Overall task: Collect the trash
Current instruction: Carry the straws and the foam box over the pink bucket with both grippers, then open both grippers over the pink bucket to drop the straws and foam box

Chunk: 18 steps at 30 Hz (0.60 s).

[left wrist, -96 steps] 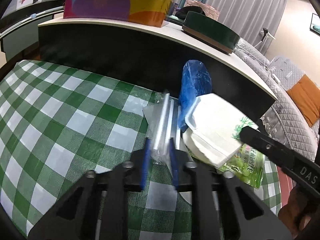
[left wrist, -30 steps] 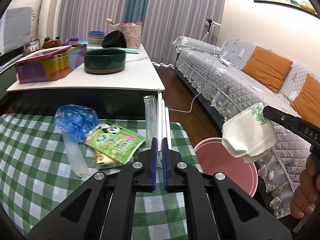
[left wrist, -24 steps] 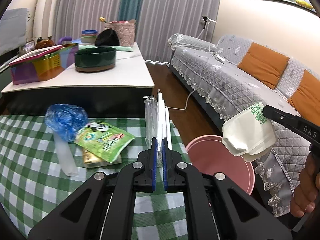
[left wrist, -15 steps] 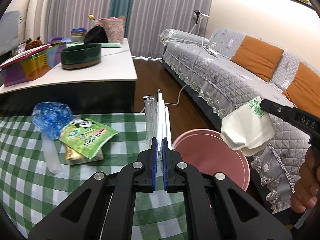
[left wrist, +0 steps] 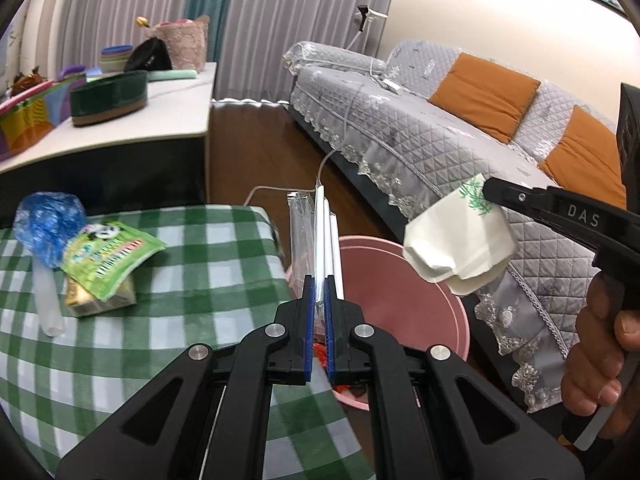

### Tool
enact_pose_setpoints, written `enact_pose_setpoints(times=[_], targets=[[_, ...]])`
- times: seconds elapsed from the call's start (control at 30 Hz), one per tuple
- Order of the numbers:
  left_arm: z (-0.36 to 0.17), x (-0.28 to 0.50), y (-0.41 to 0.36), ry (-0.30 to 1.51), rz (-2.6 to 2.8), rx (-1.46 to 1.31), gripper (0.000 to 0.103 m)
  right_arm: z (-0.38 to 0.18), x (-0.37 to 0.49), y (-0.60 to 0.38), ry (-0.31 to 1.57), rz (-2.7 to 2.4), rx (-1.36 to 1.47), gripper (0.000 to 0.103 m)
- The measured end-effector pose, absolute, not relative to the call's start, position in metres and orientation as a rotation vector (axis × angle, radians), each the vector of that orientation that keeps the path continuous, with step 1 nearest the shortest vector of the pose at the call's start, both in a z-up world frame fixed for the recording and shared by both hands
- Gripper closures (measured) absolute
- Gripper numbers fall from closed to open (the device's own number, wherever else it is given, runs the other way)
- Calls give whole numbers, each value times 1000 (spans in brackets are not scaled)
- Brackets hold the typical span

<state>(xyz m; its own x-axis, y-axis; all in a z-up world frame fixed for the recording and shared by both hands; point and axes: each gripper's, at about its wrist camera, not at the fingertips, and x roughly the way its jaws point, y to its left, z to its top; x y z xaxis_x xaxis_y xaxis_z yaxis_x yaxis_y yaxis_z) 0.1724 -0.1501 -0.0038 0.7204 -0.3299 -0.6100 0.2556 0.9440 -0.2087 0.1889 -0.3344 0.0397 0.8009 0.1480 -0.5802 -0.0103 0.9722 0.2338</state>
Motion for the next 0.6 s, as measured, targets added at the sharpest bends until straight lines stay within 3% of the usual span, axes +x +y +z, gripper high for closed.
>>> enact_pose_setpoints(times=[0.47,0.5,0.53,0.6], targets=[[-30,188,-185,762,-402,-108,98,16,197,-351,702,38,219,93],[-32,190,-187,774,-411,-104,93,15,197,-352,706,39,219,88],[-33,191,-188,781,-411,-100,78,13,197,-354,707,36,220,80],[-33,189,-185,774,-399,-103,67,12,198,-355,705,18,218,70]])
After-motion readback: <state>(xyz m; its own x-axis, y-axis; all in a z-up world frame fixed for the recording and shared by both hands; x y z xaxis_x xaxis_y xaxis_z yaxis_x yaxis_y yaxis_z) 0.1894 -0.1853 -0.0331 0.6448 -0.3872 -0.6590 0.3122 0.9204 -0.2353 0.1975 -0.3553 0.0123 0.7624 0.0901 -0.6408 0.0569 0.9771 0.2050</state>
